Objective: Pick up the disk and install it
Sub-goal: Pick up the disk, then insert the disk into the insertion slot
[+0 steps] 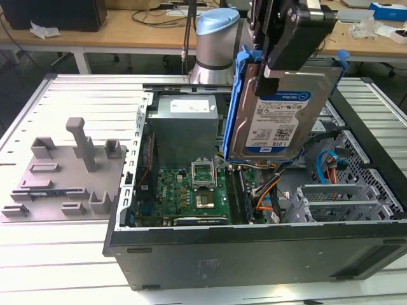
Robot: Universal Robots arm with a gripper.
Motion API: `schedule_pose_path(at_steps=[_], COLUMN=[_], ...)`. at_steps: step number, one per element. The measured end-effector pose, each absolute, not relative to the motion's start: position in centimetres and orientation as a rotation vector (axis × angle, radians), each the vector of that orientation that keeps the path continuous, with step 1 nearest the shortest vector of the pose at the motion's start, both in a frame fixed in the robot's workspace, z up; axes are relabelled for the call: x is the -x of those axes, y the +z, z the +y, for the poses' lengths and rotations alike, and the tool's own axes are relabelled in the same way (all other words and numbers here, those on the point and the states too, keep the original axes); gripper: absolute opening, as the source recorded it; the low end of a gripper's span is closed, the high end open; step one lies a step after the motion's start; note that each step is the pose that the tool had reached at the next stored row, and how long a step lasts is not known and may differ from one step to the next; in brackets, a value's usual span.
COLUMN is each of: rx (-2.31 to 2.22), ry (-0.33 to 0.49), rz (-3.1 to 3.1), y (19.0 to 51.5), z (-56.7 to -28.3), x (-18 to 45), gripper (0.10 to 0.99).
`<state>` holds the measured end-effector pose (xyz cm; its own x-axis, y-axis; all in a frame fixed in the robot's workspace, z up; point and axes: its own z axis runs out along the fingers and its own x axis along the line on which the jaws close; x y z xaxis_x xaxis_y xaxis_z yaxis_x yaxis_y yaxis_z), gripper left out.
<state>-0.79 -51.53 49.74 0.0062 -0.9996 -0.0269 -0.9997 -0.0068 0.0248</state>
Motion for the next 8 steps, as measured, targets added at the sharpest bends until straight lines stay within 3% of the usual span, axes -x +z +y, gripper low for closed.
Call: schedule_pose_path(at_steps=[8], rx=[2.227], ry=[0.057], rz=[2.213], y=[49.7], z=[-51.53], x=[0.79], gripper=[0.369])
